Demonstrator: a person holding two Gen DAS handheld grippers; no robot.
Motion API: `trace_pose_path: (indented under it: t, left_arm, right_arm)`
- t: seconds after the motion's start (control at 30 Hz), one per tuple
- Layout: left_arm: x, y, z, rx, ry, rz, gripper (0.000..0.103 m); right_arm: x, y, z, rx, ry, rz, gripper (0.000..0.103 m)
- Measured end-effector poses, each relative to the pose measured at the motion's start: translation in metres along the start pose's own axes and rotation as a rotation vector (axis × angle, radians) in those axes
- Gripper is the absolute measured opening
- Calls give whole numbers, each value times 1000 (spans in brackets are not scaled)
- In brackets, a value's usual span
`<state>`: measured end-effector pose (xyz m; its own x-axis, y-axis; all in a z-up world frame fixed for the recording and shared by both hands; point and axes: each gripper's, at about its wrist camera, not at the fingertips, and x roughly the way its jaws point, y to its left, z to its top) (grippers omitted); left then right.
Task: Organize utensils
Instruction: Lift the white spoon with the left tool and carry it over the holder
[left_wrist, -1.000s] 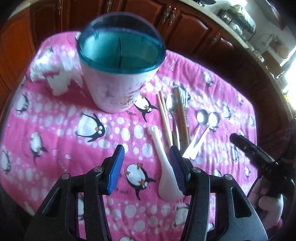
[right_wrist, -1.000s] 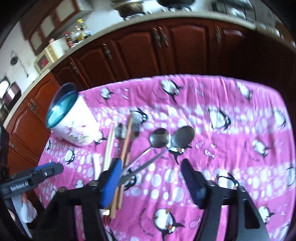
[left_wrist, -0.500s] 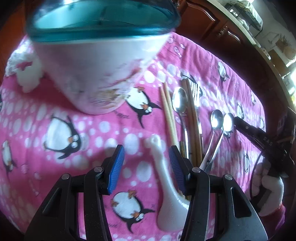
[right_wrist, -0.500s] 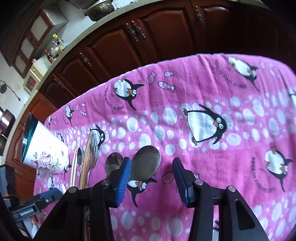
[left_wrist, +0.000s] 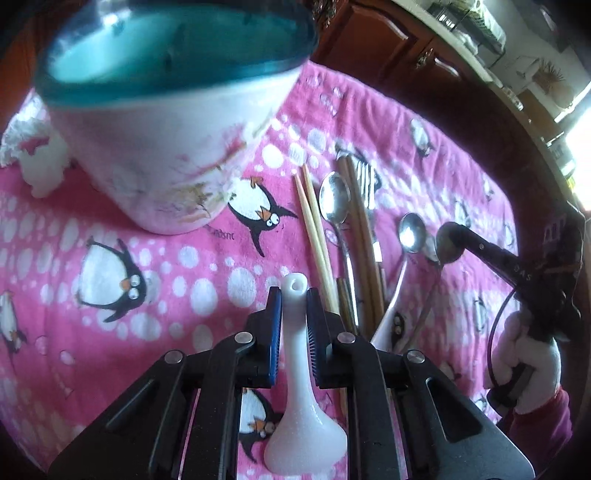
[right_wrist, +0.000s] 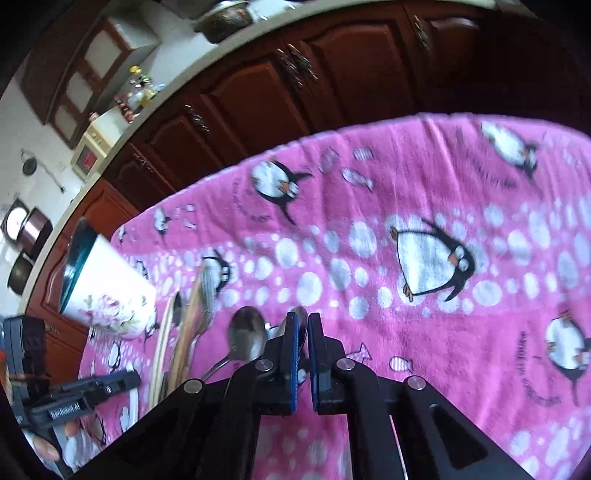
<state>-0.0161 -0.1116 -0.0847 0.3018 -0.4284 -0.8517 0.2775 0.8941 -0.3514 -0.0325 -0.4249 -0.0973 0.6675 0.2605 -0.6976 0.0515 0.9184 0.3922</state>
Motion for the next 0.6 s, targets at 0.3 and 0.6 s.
trace_pose_path:
  t: [0.3, 0.6]
  left_arm:
    - [-60, -9, -2, 54, -104, -18, 12]
    - [-134, -1, 9, 45, -227, -49, 12]
  right_arm:
    - [-57, 30, 1, -72, -99, 1, 1]
    - [-101, 77, 21, -148, -198, 62, 1]
